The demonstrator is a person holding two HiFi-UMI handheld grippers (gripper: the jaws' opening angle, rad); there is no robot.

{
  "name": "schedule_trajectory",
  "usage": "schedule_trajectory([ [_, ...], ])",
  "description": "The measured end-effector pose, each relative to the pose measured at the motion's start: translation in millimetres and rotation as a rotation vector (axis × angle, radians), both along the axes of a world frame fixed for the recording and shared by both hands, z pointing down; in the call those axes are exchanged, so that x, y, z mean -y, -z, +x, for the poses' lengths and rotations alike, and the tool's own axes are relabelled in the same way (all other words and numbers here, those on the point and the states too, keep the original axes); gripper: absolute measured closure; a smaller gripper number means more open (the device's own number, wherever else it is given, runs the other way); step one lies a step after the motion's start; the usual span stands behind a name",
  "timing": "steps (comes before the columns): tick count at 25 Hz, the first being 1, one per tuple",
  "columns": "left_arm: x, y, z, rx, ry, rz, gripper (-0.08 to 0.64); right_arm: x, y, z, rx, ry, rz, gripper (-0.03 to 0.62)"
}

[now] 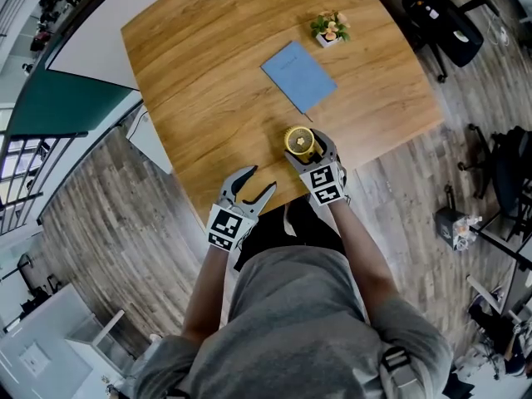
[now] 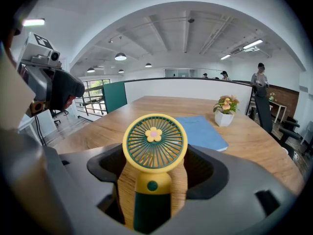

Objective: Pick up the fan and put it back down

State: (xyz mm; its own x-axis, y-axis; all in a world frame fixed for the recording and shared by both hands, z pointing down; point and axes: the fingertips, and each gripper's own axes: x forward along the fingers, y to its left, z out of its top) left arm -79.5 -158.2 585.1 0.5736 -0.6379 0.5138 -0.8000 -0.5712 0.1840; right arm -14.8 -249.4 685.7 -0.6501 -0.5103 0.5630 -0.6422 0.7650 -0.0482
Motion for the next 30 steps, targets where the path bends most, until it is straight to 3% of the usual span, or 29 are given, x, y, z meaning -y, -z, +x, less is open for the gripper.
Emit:
schedule_trajectory([
  [30,-29,58,21,0.033,0.065,0.13,0.316,-6,89,44,0.076,-0.021,0.135,0.216],
])
